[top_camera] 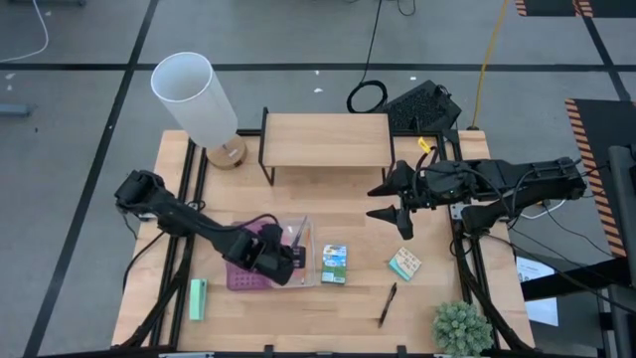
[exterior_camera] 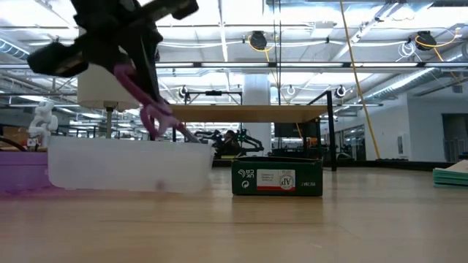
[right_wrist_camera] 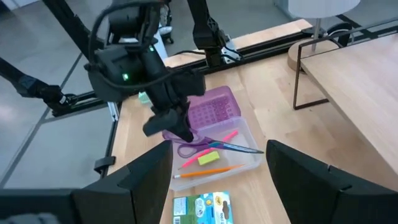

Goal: Pack school essentials
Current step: Put the violet scissors into the violet supply box

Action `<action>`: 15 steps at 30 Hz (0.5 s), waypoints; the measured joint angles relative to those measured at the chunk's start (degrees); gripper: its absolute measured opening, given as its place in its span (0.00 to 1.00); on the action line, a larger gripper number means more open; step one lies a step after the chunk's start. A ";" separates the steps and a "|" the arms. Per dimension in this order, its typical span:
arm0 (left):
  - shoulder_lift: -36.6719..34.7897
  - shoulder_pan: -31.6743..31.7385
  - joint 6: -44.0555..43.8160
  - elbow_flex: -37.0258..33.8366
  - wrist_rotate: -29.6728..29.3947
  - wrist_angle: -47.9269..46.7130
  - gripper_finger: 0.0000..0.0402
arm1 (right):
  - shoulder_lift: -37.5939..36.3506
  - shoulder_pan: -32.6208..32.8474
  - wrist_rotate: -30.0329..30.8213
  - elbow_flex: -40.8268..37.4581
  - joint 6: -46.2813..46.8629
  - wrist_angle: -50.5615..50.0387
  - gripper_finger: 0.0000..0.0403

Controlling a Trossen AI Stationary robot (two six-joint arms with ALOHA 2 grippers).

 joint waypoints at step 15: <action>0.56 -1.22 1.27 1.44 2.20 2.87 0.06 | -0.20 0.00 -0.07 0.00 -0.78 -1.62 0.62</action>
